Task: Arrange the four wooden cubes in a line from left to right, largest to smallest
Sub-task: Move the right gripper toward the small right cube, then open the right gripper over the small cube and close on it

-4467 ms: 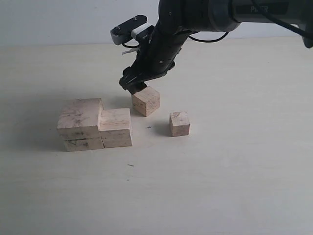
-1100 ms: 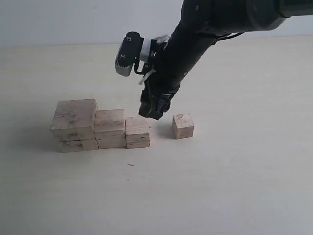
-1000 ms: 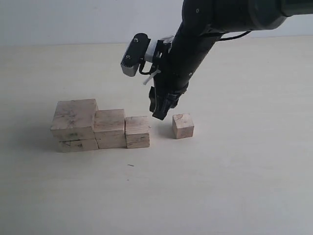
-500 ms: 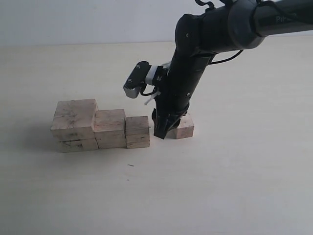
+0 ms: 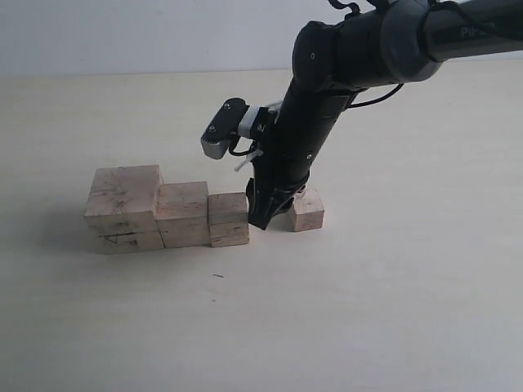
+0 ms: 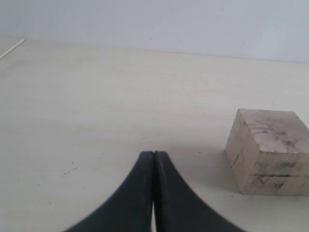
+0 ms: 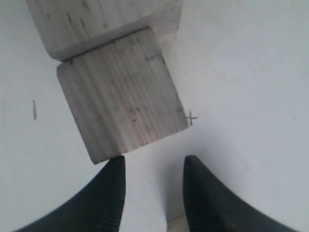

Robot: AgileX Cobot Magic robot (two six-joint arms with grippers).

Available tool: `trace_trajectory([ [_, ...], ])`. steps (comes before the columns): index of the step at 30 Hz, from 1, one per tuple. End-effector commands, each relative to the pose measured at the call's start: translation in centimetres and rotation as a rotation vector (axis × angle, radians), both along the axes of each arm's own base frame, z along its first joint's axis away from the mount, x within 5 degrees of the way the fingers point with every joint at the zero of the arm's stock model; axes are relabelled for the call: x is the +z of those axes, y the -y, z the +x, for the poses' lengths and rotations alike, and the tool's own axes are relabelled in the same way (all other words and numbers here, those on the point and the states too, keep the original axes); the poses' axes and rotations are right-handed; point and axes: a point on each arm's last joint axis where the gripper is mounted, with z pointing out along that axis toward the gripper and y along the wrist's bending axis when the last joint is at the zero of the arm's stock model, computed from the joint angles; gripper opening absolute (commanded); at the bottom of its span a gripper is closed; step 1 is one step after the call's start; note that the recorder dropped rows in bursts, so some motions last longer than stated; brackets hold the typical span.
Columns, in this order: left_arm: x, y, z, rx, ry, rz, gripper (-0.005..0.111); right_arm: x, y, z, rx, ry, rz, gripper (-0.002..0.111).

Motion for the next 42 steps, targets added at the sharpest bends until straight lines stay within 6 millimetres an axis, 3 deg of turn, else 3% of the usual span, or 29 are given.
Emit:
trace_trajectory([
  [1,0.0,0.0,0.0,-0.005,0.015,-0.005,0.000,0.7,0.3,0.4,-0.025,0.051,-0.025,0.038],
  [8,0.0,0.0,0.0,-0.005,0.015,-0.005,0.000,4.7,0.6,0.2,-0.086,0.126,0.044,0.038],
  [12,0.0,0.0,0.0,-0.005,0.015,-0.005,0.000,6.9,1.2,0.2,-0.310,0.119,0.067,0.038],
  [16,0.0,0.0,0.0,-0.005,0.015,-0.005,0.000,7.8,2.6,0.8,-0.608,0.157,0.001,0.043],
  [19,0.0,0.0,0.0,-0.005,0.015,-0.005,0.000,7.5,3.3,0.9,-0.772,0.144,-0.060,0.053],
  [23,0.0,0.0,0.0,-0.005,0.015,-0.005,0.000,6.3,2.9,0.7,-0.809,0.068,-0.064,0.064],
  [42,0.0,0.0,0.0,-0.005,0.015,-0.005,0.000,0.0,2.6,1.1,-0.874,-0.032,-0.235,0.065],
])
